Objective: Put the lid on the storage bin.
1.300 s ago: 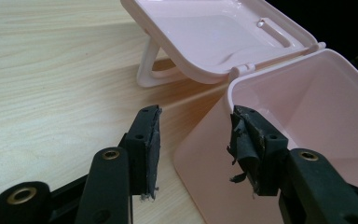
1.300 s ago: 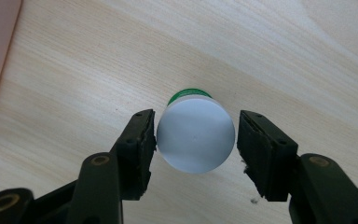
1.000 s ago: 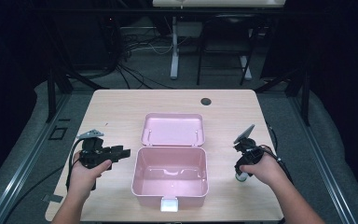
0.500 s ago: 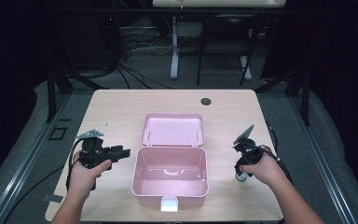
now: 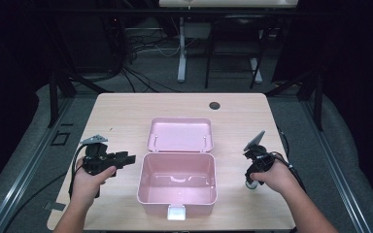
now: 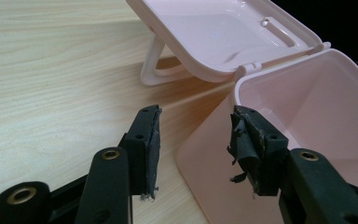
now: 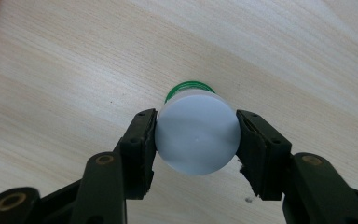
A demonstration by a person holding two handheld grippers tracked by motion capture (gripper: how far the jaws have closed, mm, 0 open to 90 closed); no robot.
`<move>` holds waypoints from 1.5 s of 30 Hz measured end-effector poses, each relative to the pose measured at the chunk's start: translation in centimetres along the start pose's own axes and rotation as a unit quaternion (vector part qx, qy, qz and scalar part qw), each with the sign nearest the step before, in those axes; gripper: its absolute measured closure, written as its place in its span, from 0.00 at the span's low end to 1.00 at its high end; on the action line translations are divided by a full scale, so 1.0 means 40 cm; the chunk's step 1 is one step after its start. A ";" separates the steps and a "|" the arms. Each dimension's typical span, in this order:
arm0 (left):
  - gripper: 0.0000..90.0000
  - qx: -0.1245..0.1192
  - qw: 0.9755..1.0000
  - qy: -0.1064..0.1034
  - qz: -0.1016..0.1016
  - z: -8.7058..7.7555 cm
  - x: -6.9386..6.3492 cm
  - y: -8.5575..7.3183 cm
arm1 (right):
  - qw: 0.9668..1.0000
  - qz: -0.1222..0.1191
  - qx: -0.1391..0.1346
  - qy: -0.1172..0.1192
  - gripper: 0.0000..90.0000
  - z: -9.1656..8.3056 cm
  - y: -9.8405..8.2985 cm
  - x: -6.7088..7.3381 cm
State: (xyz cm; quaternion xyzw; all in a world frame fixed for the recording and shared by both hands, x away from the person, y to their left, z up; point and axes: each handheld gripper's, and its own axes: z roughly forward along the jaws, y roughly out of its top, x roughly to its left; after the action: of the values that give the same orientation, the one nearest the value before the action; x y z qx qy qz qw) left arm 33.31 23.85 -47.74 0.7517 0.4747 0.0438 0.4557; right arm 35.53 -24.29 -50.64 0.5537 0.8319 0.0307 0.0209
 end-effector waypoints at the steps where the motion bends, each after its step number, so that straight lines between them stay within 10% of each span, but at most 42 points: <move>1: 0.59 0.000 1.000 0.000 0.000 0.000 0.000 0.000 | 1.000 0.000 0.000 0.001 0.55 0.000 0.000 0.000; 45: 0.59 -0.001 1.000 0.000 -0.004 -0.002 0.005 0.000 | 0.998 -0.070 -0.006 -0.003 0.56 -0.153 0.035 0.083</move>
State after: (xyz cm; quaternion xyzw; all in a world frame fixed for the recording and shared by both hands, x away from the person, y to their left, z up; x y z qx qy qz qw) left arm 33.37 24.06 -47.78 0.7492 0.4780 0.0425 0.4565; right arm 35.12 -20.86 -44.45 0.4938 0.8685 0.0324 0.0288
